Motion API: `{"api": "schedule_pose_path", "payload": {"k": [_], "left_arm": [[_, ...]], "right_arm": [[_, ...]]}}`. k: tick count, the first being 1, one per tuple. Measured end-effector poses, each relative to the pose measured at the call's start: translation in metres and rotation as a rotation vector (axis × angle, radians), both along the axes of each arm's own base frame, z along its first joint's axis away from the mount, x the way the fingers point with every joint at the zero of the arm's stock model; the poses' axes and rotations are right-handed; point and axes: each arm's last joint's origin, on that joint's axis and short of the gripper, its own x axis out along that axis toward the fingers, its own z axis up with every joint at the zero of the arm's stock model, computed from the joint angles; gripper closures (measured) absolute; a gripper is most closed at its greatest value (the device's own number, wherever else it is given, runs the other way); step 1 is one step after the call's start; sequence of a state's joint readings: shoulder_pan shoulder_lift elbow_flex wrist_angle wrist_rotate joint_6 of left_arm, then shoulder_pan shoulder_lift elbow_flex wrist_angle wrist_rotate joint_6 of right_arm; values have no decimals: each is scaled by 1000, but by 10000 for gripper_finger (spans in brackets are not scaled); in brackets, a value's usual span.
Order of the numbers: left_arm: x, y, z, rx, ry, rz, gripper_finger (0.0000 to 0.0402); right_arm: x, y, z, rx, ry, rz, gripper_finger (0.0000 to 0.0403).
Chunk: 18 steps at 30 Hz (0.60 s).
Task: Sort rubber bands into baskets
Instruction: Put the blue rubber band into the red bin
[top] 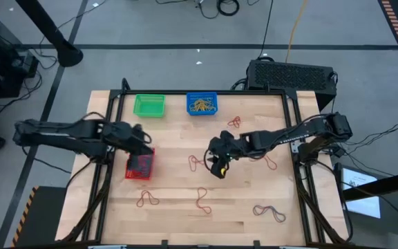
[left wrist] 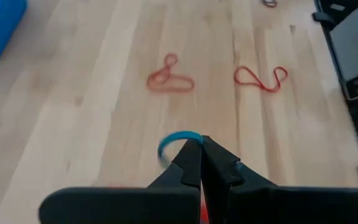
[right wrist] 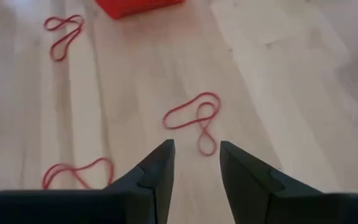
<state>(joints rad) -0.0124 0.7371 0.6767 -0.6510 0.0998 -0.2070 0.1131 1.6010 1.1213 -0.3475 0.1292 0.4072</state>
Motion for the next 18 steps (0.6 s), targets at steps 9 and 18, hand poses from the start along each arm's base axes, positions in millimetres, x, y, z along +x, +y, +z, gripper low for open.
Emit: {"api": "schedule_pose_path", "payload": {"k": [9, 18], "left_arm": [[-26, 0, 6, -93, 134, 157, 401], [-16, -3, -39, -207, 368, 179, 401]], "right_arm": [[-3, 20, 0, -63, -9, 14, 282], [-6, 35, 0, -58, -6, 59, 282]]}}
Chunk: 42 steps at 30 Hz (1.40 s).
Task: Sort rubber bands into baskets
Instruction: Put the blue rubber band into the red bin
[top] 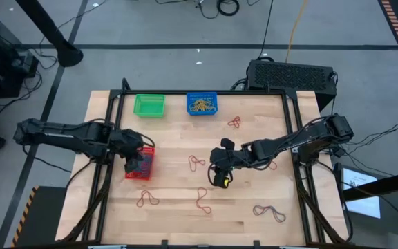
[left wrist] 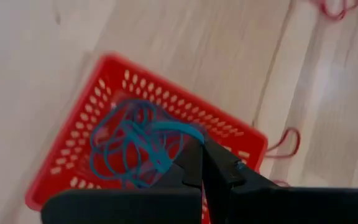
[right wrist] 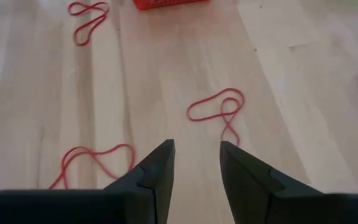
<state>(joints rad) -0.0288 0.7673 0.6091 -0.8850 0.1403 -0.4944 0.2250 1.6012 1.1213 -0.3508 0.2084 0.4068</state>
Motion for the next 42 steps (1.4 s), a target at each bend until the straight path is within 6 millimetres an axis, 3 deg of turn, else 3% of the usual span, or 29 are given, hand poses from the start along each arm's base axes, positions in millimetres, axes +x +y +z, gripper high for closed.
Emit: {"api": "schedule_pose_path", "payload": {"k": [6, 20, 24, 28, 36, 39, 42], "left_arm": [[5, -1, -10, -35, 67, -3, 397], [10, -1, -15, -1, 95, -73, 310], [12, -1, -14, 13, 69, -99, 297], [24, -2, -7, 54, -88, -160, 295], [63, -2, 17, 340, -740, -325, 295], [71, -2, 15, 427, -856, -360, 295], [82, -2, 7, 464, -860, -387, 295]], "right_arm": [[-2, 9, 0, 16, 3, 10, 282], [-17, 29, -8, 170, 137, -54, 282], [-19, 32, -9, 313, 191, -65, 282], [-28, 42, -12, 437, 302, -82, 282], [-58, 69, -20, 523, 516, -366, 282], [-68, 84, -20, 555, 524, -472, 282], [-77, 99, -20, 569, 495, -552, 282]]}}
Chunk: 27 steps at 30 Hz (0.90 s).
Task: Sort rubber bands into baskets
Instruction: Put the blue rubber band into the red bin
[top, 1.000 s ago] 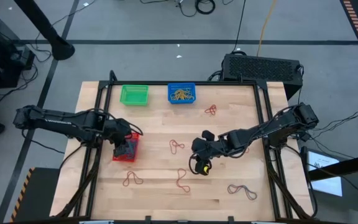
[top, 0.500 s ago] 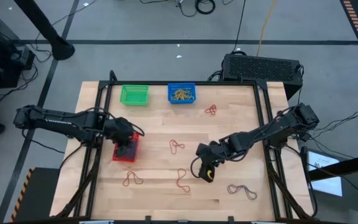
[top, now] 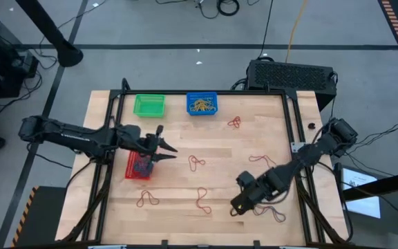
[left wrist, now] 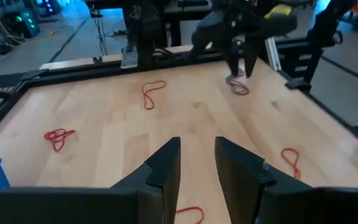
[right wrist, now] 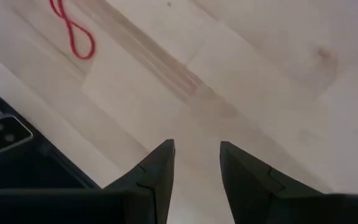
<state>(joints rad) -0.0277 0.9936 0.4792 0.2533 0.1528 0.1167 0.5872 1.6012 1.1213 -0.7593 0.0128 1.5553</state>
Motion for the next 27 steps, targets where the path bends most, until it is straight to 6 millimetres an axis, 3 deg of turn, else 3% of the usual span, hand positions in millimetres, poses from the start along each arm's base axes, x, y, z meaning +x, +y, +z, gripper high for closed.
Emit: {"api": "schedule_pose_path", "payload": {"k": [6, 12, 21, 27], "left_arm": [[21, -1, -23, 20, 52, -16, 294], [31, -2, -41, 8, 118, -53, 294], [33, -2, -44, 5, 130, -56, 294], [33, -2, -44, 5, 130, -55, 294]], "right_arm": [[-17, 24, -2, -43, -35, -82, 282], [-23, 44, -25, -76, 30, -86, 282], [-22, 55, -57, -48, 195, -99, 282], [-22, 56, -59, -34, 212, -88, 283]]}}
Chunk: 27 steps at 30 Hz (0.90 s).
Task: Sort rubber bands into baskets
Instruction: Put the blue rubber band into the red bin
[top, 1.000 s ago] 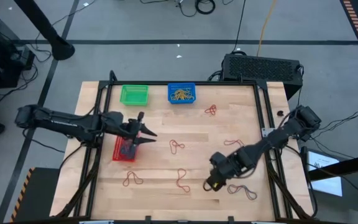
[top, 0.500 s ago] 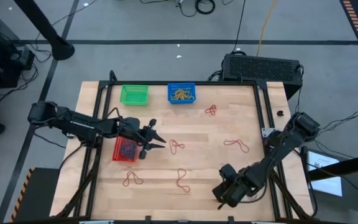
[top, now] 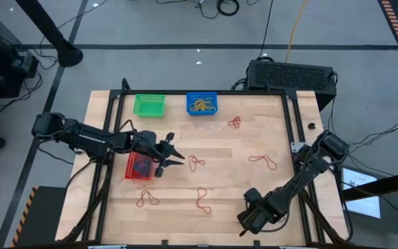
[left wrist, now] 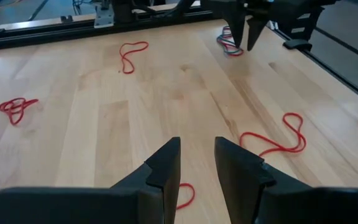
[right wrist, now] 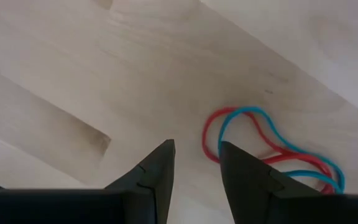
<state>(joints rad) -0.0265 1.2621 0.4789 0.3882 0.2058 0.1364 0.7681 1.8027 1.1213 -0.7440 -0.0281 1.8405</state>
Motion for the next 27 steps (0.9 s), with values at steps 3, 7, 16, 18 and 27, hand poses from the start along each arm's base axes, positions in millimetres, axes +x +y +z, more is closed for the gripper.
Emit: {"api": "schedule_pose_path", "payload": {"k": [3, 7, 16, 18, 27], "left_arm": [[0, 0, 0, 0, 0, 0, 294], [0, 0, 0, -2, 0, 1, 294], [0, 0, 0, -3, 2, 1, 294], [0, 0, 0, -3, 5, 1, 294], [-1, 0, -1, -2, 15, 1, 294]], "right_arm": [[-1, -1, 0, -7, 9, 16, 292], [-2, -2, 0, -18, 19, 22, 311], [-3, -1, 0, -21, 18, 24, 336], [-2, -1, 0, -21, 18, 23, 337], [-7, -4, -7, -38, 33, 6, 338]]}}
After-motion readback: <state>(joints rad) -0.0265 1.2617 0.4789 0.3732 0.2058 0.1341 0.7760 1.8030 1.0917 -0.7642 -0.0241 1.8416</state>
